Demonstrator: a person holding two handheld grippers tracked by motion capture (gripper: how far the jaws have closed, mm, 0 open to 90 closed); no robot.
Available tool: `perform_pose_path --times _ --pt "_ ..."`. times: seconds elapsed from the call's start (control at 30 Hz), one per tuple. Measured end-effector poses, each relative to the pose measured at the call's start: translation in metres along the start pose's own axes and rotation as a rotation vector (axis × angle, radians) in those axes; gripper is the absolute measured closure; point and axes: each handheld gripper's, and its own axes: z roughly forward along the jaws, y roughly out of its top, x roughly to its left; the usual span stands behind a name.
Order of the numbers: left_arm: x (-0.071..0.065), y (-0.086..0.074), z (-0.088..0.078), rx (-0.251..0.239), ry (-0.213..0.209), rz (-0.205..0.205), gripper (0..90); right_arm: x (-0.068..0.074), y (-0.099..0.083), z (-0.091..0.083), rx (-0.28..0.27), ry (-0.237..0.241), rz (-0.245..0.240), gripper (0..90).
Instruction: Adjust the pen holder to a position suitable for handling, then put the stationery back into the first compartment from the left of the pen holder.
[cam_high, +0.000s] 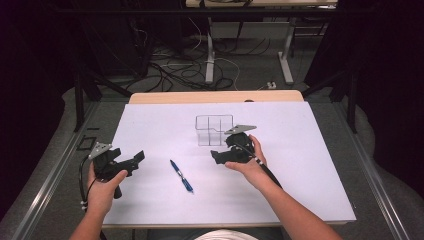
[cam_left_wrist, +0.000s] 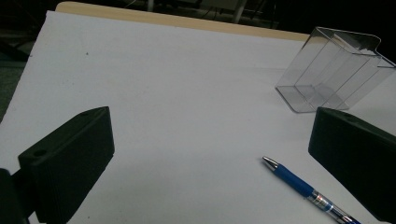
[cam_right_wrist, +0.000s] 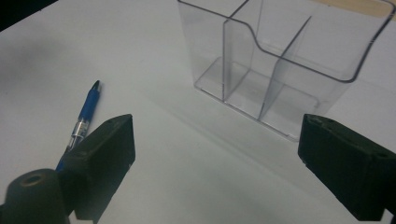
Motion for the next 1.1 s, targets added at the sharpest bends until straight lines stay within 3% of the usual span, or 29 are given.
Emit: perform_pose_path --times 0.1,0.27,0.33,0.4,0.6,0.83,0.93,0.97,1.03,1.1 --pt "0.000 0.001 0.001 0.010 -0.001 -0.006 0.2 0.006 0.000 0.001 0.030 0.016 -0.009 14.9" --pt "-0.001 0.002 0.002 0.015 -0.005 -0.019 0.2 0.014 -0.002 0.008 0.023 0.058 -0.010 15.7" --pt "-0.001 0.002 0.002 0.018 -0.007 -0.024 0.2 0.018 -0.002 0.009 0.029 0.054 -0.024 16.1" --pt "-0.002 0.002 0.002 0.014 -0.007 -0.022 0.2 0.020 -0.003 0.012 0.003 0.070 -0.037 19.6" --pt "-0.002 0.003 0.001 0.011 -0.013 -0.028 0.2 0.027 -0.004 0.017 0.011 0.113 -0.043 30.7" --pt "-0.001 0.002 0.002 0.006 -0.011 -0.032 0.4 0.040 -0.005 0.023 0.023 0.118 -0.048 32.3" --pt "-0.001 0.002 0.001 0.009 -0.012 -0.032 0.4 0.044 -0.004 0.024 0.098 0.125 -0.036 32.6" --pt "-0.001 0.002 0.002 0.003 -0.012 -0.035 0.5 0.046 -0.004 0.026 0.094 0.118 -0.040 32.6" --pt "-0.001 0.002 0.001 0.007 -0.013 -0.038 0.5 0.050 -0.004 0.027 0.130 0.129 0.001 33.8" --pt "-0.001 0.001 0.001 0.008 -0.010 -0.031 0.5 0.052 -0.005 0.029 0.160 0.131 0.012 34.1"
